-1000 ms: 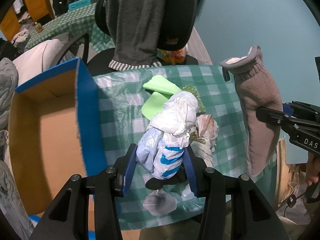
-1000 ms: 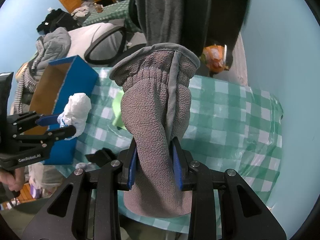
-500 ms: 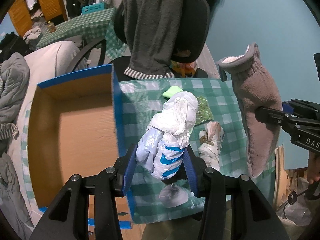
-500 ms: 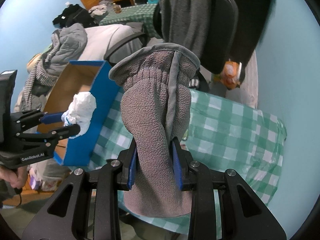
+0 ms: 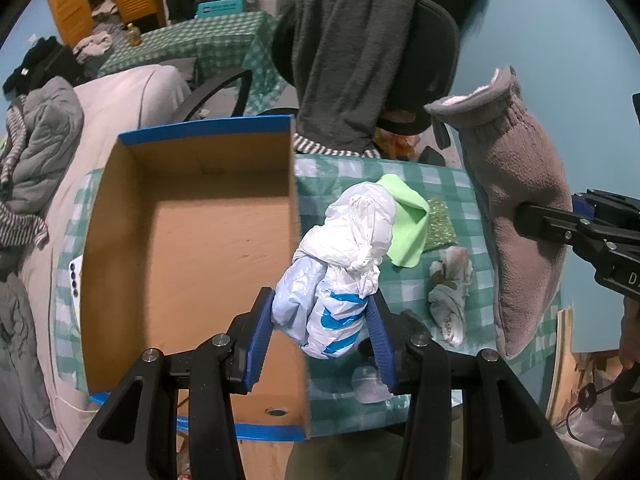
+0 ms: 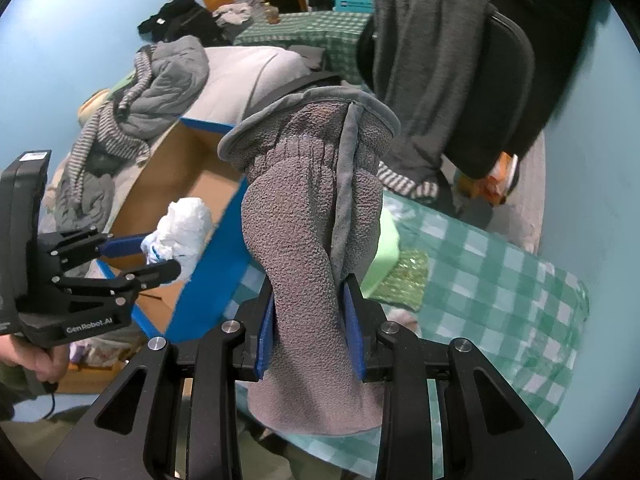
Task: Organize soft objects
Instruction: 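Carry the sock bundle and mitten over the cardboard box with both grippers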
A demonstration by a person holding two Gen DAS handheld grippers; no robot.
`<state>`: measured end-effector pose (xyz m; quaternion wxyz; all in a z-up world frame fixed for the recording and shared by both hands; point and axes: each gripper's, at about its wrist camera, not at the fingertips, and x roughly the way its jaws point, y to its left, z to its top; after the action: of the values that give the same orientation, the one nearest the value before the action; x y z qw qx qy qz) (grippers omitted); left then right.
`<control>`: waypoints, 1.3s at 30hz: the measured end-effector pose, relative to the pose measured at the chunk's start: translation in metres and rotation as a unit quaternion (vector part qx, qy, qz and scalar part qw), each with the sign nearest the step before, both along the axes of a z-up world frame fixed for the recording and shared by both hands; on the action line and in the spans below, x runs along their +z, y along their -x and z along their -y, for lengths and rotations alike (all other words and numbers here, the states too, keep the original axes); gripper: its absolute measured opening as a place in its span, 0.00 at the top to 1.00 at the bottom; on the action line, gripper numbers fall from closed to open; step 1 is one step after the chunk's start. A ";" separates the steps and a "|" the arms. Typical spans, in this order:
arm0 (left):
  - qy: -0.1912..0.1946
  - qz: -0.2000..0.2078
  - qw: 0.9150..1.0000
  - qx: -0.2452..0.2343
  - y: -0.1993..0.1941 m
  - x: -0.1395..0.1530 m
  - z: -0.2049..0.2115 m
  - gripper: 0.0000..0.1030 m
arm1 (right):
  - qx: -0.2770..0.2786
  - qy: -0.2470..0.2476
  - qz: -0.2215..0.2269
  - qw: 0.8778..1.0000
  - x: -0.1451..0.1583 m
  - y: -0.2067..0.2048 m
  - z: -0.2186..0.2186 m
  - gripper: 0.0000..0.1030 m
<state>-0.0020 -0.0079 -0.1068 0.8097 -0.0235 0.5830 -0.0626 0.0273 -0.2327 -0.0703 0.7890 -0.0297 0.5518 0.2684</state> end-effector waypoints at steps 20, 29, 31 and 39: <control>-0.005 -0.007 0.997 0.081 0.014 -0.006 -0.071 0.55 | 0.098 -0.015 -0.010 0.995 -0.006 -0.013 -0.096 0.71; -0.009 -0.013 0.995 0.101 0.013 -0.013 -0.103 0.55 | 0.128 -0.015 -0.020 0.991 -0.012 -0.022 -0.138 0.73; -0.009 -0.014 0.994 0.106 0.012 -0.014 -0.109 0.55 | 0.132 -0.014 -0.021 0.991 -0.013 -0.024 -0.147 0.73; -0.011 -0.016 0.993 0.119 0.005 -0.020 -0.136 0.55 | 0.146 -0.009 -0.030 0.989 -0.024 -0.031 -0.180 0.73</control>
<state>-0.0071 0.1281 -0.1271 0.8023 -0.0845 0.5896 0.0407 0.0585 -0.0528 -0.0943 0.7247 -0.0947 0.5625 0.3865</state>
